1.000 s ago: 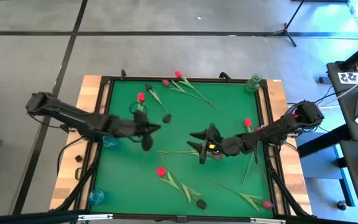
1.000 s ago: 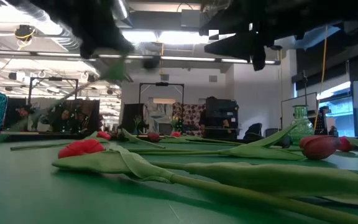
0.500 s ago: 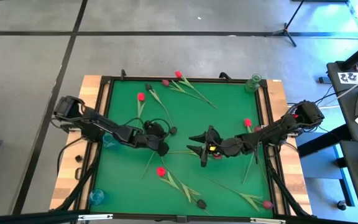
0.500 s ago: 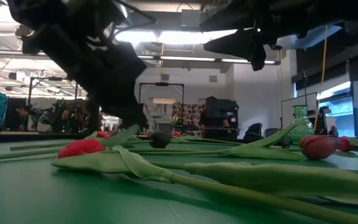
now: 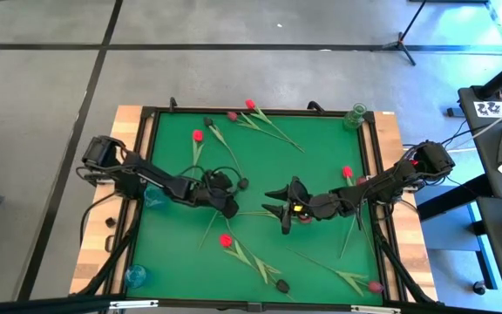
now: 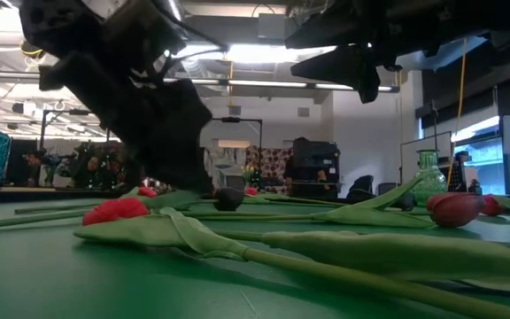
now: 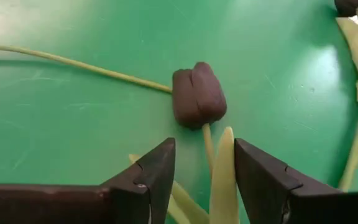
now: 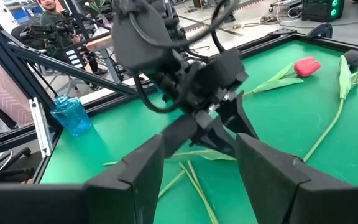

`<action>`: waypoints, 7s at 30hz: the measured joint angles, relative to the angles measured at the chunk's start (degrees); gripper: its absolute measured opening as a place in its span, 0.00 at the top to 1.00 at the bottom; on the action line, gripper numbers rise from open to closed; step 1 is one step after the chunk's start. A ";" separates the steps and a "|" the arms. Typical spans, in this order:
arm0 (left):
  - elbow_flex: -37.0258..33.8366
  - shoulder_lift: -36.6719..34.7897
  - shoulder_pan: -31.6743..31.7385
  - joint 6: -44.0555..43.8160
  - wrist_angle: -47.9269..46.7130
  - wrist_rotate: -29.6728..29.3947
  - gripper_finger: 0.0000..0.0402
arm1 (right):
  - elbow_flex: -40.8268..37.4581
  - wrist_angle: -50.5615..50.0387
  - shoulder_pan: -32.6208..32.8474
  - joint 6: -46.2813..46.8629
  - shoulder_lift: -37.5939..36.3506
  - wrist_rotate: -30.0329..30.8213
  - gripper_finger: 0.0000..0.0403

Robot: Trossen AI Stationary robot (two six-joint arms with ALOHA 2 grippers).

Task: Sort flowers into vase by color
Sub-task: Put the black tulip into the top blue vase

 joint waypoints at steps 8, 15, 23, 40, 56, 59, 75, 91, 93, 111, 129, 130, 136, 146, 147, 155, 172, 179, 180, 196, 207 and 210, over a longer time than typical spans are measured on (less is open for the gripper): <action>0.04 6.77 -1.13 0.21 4.83 -2.56 0.66 | 0.00 -1.75 0.00 1.88 0.00 -0.01 0.51; 0.07 7.06 -1.77 -1.23 5.08 -5.44 0.86 | 0.00 -2.46 0.00 2.75 0.00 -0.01 0.51; -0.13 -1.48 -4.18 4.24 4.70 -14.75 0.99 | 0.00 -2.11 0.00 2.76 -0.53 -1.72 0.51; -0.02 -58.21 -13.78 44.93 -4.16 -9.95 0.99 | 0.00 -0.08 0.00 2.75 -0.83 -1.50 0.51; -10.16 -75.63 -13.77 59.79 3.77 -8.87 0.99 | 0.00 0.09 -0.04 3.47 -0.87 0.50 0.51; -11.86 -77.87 -13.77 60.49 3.97 -8.93 0.99 | 0.00 0.07 -0.02 4.24 -0.87 0.15 0.51; -15.94 -84.93 -13.77 66.10 3.04 -8.87 0.99 | 0.00 0.09 -0.04 4.26 -0.87 0.52 0.51; -25.66 -84.94 -15.73 61.36 13.88 -13.68 0.99 | 0.00 -1.66 -0.04 4.26 -0.87 0.50 0.51; -25.66 -84.95 -17.37 61.37 13.87 -17.36 0.99 | 0.00 -2.09 -0.04 4.26 -0.87 0.50 0.51; -22.21 -84.93 -39.81 67.24 12.21 -37.00 0.99 | 0.00 -3.12 0.00 4.28 -0.87 -0.07 0.51; -22.18 -84.80 -49.41 62.79 12.07 -47.66 0.93 | 0.00 -3.14 -0.04 4.24 -0.87 -0.90 0.51; -22.18 -84.80 -49.75 61.63 12.01 -48.05 0.91 | 0.00 -3.13 -0.04 4.24 -0.87 -0.90 0.51; -22.18 -84.77 -51.41 53.07 12.00 -50.71 0.80 | 0.00 -3.12 -0.04 4.04 -0.87 -0.87 0.51; -22.12 -84.74 -58.49 52.25 17.64 -58.13 0.72 | 0.00 -3.12 -0.04 4.04 -0.87 -0.87 0.51; -22.07 -84.74 -59.05 52.80 18.70 -58.12 0.71 | 0.00 -3.12 -0.04 4.04 -0.87 -0.85 0.51; -19.88 -83.84 -64.10 53.47 19.21 -58.10 0.65 | 0.00 -3.12 -0.04 3.79 -0.87 -0.85 0.51; -19.87 -83.58 -64.90 48.56 9.33 -58.05 0.63 | 0.00 -2.90 -0.04 3.22 -0.87 -1.46 0.51; -19.87 -83.60 -63.13 50.75 9.34 -58.08 0.63 | 0.00 -2.90 -0.04 2.67 -0.87 -1.46 0.51; -19.87 -83.60 -63.14 51.32 9.33 -58.07 0.63 | 0.00 -2.90 -0.04 2.67 -0.87 -1.46 0.51; -19.89 -83.62 -61.76 50.33 5.51 -55.21 0.63 | 0.00 -2.93 -0.04 2.34 -0.87 -0.87 0.51; -19.93 -83.61 -62.31 47.83 1.61 -52.65 0.63 | 0.00 -2.93 -0.04 2.41 -0.87 -0.83 0.51; -19.93 -83.62 -61.89 47.75 1.65 -52.90 0.63 | 0.00 -2.93 -0.04 2.43 -0.87 -0.20 0.51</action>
